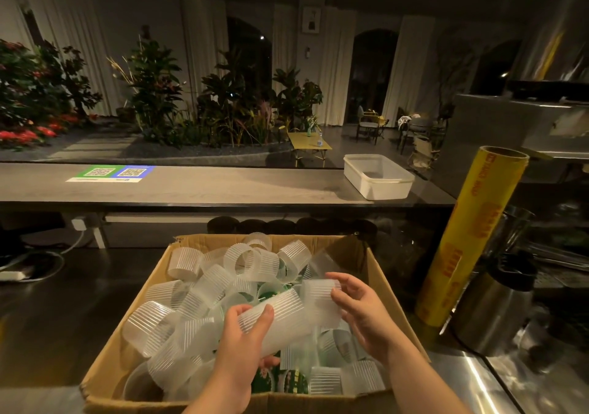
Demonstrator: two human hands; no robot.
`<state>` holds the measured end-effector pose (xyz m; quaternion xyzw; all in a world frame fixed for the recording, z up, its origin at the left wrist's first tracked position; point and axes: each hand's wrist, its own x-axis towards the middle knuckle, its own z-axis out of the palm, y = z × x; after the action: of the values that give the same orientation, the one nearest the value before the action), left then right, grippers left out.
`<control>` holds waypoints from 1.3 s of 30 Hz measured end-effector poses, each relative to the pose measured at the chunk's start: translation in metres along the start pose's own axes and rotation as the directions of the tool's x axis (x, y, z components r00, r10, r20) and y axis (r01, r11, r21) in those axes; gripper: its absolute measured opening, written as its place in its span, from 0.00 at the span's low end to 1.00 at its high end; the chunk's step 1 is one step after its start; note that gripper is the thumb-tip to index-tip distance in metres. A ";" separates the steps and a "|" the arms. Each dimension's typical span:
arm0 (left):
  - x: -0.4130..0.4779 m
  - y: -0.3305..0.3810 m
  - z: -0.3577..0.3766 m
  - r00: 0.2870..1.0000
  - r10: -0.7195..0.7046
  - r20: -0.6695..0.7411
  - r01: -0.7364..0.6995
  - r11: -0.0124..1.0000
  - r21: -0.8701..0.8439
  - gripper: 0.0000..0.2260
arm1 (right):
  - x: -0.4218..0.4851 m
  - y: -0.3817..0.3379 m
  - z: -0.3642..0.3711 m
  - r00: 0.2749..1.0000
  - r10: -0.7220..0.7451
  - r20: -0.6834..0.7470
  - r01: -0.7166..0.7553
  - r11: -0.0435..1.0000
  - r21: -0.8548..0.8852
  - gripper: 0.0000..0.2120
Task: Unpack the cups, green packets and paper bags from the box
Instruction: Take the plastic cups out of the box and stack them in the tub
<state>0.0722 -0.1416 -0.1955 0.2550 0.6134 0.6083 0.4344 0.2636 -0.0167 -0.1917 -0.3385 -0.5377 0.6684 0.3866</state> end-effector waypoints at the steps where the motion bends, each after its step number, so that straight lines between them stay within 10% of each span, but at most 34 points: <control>1: 0.000 0.000 0.000 1.000 -0.003 0.002 0.003 1.000 -0.001 0.13 | -0.001 -0.001 0.002 1.000 -0.004 0.012 0.004 1.000 -0.020 0.25; 18: 0.002 -0.001 0.000 1.000 -0.021 0.001 0.021 1.000 -0.018 0.13 | -0.009 -0.003 0.031 0.956 0.155 0.248 -0.131 0.985 -0.110 0.26; 21: 0.004 -0.003 -0.002 1.000 -0.018 -0.005 0.018 1.000 -0.009 0.13 | -0.005 -0.008 0.023 0.989 0.137 0.050 -0.124 0.971 -0.202 0.16; 24: 0.004 -0.004 -0.001 1.000 -0.002 0.001 0.002 1.000 0.001 0.14 | -0.002 0.002 0.007 0.948 -0.005 -0.320 -0.245 0.632 -0.735 0.03; 30: 0.003 -0.004 0.000 1.000 0.018 0.001 -0.018 1.000 0.016 0.13 | 0.008 0.038 0.003 0.935 0.233 -0.267 -0.312 0.183 -0.932 0.17; 32: 0.002 -0.005 0.000 1.000 0.025 -0.005 -0.025 0.999 0.026 0.14 | 0.012 0.042 -0.001 0.936 0.252 -0.247 -0.307 0.242 -0.920 0.11; 39: 0.001 -0.001 0.000 0.999 0.033 0.005 -0.033 0.999 0.019 0.13 | -0.010 -0.013 0.002 0.934 0.125 -0.334 -0.222 0.937 -0.270 0.07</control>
<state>0.0714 -0.1407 -0.1968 0.2709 0.6138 0.6088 0.4233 0.2687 -0.0247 -0.1784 -0.5416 -0.5337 0.5479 0.3487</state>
